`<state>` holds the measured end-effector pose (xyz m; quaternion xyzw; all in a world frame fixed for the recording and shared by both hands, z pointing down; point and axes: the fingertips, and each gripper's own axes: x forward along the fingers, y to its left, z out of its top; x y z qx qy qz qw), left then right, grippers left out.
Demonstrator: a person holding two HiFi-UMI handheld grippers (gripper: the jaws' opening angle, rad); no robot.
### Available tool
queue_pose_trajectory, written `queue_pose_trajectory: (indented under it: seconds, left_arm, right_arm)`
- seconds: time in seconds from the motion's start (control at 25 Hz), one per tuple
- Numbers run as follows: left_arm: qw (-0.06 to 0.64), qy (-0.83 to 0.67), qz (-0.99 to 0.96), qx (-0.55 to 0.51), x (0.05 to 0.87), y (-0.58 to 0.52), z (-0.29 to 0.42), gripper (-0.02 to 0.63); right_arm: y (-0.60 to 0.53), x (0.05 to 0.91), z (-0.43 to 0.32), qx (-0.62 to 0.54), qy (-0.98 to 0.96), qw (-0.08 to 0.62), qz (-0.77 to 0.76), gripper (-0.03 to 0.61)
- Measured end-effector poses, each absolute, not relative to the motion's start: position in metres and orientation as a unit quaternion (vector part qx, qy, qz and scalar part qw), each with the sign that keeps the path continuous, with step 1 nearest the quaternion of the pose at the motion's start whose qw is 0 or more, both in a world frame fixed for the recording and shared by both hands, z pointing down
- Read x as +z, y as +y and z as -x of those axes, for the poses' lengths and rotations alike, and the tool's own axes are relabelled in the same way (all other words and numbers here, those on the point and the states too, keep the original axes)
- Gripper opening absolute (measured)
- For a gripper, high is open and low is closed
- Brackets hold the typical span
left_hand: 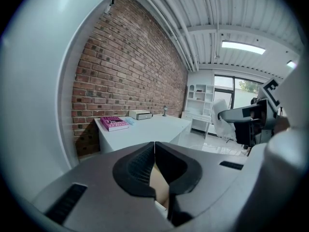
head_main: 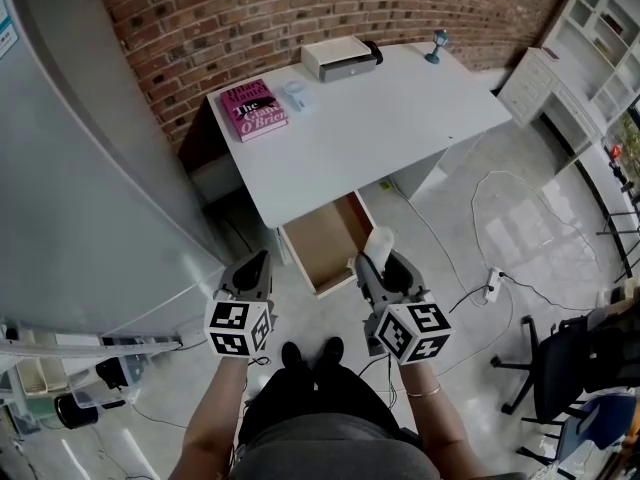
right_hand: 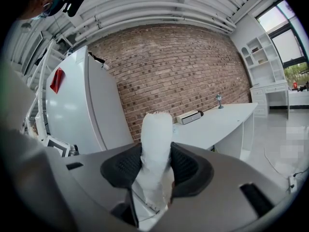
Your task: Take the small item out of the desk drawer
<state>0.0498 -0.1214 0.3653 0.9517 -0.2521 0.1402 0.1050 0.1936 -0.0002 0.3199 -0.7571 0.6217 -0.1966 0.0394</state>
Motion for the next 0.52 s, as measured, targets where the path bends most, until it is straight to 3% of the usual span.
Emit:
queue_pose_trajectory:
  seconds: [0.52]
  left_arm:
    - [0.106,-0.246,-0.953,0.140,0.365,-0.123,-0.062,0.023]
  right_arm:
    - [-0.003,0.323,-0.203,-0.196,0.618,0.033,0.760,0.171]
